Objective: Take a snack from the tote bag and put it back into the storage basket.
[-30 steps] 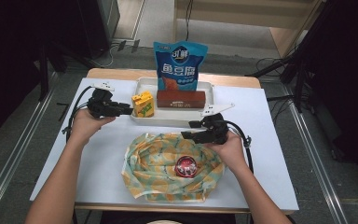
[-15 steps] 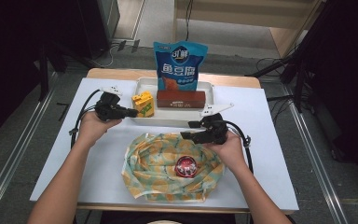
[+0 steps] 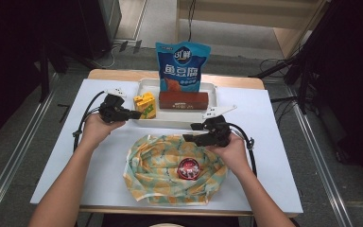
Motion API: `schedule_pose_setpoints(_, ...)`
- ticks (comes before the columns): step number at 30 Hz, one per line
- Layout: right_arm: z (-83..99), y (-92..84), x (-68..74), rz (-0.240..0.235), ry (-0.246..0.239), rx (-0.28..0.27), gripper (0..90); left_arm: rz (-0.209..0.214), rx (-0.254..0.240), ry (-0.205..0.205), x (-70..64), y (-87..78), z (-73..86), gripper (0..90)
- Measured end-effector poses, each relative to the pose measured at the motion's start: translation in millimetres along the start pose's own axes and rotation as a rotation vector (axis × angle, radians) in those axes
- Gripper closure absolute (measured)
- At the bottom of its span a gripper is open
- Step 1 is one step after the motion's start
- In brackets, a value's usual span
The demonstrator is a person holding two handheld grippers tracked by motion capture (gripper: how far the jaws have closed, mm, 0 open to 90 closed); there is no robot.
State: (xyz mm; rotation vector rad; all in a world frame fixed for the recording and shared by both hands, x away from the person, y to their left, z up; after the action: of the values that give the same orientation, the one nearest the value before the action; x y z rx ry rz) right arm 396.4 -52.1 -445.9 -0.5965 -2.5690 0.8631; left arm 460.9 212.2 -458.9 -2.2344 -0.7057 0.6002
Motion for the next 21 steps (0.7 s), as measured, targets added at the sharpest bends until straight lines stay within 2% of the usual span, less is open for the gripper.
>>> schedule_pose_setpoints(12,-0.1,-0.4,0.6,-0.001,-0.001,-0.002,42.9,-0.034,-0.014,-0.018,9.0,-1.8,1.3,89.2)
schedule_pose_setpoints(21,0.3,-1.8,1.6,0.001,0.001,-0.001,42.9,-0.037,-0.018,-0.034,14.9,-3.0,3.6,89.3)
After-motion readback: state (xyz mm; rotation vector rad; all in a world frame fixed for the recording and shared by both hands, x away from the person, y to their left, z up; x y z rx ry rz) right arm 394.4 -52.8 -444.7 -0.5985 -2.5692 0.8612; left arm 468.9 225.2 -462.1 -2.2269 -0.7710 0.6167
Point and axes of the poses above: each handheld gripper's, and its own axes: y roughly forward along the jaws, z roughly out of its underside, x roughly to its left, the point moved 7 cm from there along y, roughly forward along the jaws, and after that the axes turned 4 degrees about x, right-handed, at the moved point
